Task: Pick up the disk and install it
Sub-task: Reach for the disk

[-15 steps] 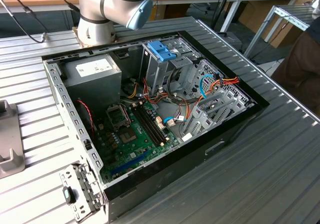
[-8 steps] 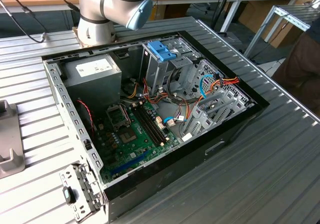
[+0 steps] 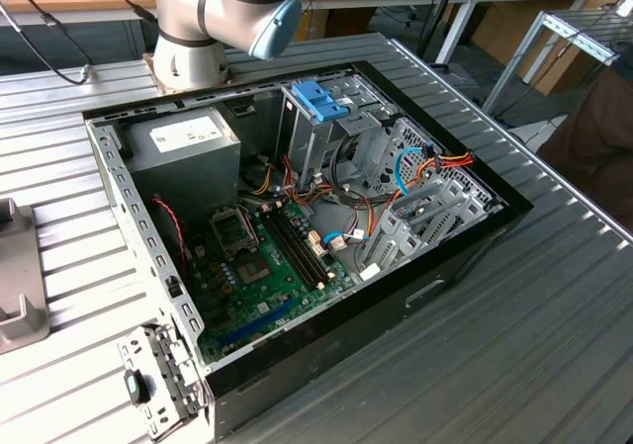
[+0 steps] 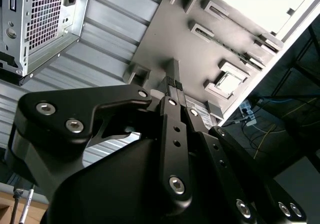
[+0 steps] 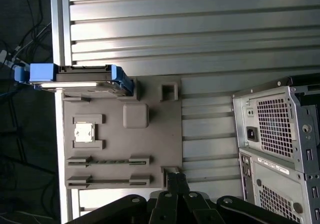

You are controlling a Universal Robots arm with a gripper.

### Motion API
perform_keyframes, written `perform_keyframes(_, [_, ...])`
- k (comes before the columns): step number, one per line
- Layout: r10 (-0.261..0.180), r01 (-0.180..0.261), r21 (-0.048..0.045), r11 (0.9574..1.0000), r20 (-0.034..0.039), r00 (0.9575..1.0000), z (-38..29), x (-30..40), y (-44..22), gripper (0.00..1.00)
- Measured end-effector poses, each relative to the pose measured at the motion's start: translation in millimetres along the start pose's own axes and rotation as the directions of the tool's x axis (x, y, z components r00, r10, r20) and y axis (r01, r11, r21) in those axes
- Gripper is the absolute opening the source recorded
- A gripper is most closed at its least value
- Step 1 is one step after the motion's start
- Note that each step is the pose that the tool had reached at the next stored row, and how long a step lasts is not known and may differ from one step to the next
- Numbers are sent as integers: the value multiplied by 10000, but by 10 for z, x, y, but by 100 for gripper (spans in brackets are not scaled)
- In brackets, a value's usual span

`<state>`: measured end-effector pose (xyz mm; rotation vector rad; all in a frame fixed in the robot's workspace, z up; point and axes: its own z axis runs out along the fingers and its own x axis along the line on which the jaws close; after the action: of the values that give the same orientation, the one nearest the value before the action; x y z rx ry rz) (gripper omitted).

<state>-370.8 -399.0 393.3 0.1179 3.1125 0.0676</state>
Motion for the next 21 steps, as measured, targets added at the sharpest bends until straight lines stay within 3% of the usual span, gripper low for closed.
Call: perform_keyframes(21, [1, -1, 0, 10000, 0, 10000, 0, 173, 51, 10])
